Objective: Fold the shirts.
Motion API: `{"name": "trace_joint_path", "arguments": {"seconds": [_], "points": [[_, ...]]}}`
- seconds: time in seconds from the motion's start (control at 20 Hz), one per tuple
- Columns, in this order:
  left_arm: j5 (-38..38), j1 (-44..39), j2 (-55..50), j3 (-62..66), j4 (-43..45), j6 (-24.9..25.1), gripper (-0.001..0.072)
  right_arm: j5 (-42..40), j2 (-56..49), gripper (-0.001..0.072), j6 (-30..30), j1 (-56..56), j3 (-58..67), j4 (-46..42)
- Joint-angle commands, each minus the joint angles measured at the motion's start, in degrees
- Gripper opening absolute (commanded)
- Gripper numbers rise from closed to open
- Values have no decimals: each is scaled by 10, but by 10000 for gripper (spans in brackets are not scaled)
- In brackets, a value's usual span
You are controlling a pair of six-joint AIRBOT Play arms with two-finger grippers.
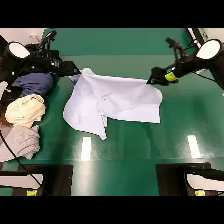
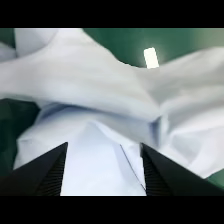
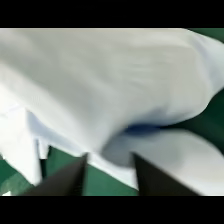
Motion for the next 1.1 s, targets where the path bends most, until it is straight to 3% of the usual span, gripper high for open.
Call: {"name": "trace_joint_path", "arguments": {"seconds": [0.0,0.15,0.4,0.55,0.75,1.05], "points": [[-61,49,-12,13,-3,-16,545,5,-6,406,-4,-57,-3,3],[-110,81,30,-66,5,-14,545,14,24,405,-14,-77,-3,3],[14,81,207,-380,-22,-28,545,14,77,405,-29,-76,-3,2],[47,81,290,-515,-51,-30,545,14,85,405,-29,-76,-3,3],[38,81,314,-594,-61,-30,545,15,84,405,-29,-76,-3,3],[67,81,313,-616,-77,-30,545,16,84,405,-29,-76,-3,3]]}}
